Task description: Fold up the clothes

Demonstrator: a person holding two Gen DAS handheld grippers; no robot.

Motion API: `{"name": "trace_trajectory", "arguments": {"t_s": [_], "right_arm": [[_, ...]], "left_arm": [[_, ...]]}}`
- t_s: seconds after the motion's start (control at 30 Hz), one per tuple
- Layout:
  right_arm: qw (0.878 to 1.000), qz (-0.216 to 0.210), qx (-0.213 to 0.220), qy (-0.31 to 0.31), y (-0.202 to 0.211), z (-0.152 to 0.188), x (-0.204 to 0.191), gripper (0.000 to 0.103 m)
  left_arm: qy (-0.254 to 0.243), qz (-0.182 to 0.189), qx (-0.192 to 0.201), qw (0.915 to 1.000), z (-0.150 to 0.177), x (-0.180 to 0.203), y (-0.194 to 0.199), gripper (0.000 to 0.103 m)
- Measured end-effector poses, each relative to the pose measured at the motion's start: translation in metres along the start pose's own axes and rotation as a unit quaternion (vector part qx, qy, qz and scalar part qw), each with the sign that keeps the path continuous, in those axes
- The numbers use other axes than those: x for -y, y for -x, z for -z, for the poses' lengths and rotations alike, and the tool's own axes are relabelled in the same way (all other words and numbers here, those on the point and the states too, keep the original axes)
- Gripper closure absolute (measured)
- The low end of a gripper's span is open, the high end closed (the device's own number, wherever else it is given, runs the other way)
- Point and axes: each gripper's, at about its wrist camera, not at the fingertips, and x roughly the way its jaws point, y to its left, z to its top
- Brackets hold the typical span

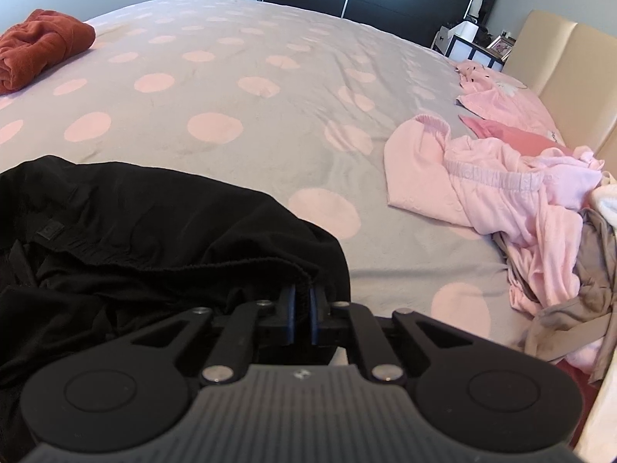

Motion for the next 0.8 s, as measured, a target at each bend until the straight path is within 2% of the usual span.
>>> {"name": "trace_trajectory", "arguments": {"t_s": [0.13, 0.23, 0.37, 0.5, 0.63, 0.8], "right_arm": [[1.000, 0.019, 0.014, 0.003, 0.017, -0.003, 0.001, 0.095], [0.999, 0.038, 0.028, 0.011, 0.037, -0.007, 0.001, 0.096], [0.998, 0.050, 0.046, 0.010, 0.067, -0.010, 0.004, 0.096], [0.996, 0.047, 0.070, 0.000, 0.102, -0.015, 0.009, 0.096], [0.995, 0.044, 0.095, 0.002, 0.141, -0.030, 0.015, 0.096], [0.986, 0.063, 0.152, 0.026, 0.199, -0.070, 0.025, 0.096]], "left_arm": [[0.010, 0.003, 0.023, 0.9997, 0.003, -0.008, 0.019, 0.099], [0.035, 0.009, 0.057, 0.9977, 0.005, -0.023, 0.043, 0.100], [0.084, 0.025, 0.110, 0.9900, 0.004, -0.053, 0.088, 0.100], [0.110, 0.038, 0.158, 0.9806, -0.005, -0.074, 0.129, 0.100], [0.061, 0.020, 0.200, 0.9778, -0.048, -0.066, 0.162, 0.100], [0.008, -0.021, 0.264, 0.9644, -0.103, -0.065, 0.221, 0.100]]}}
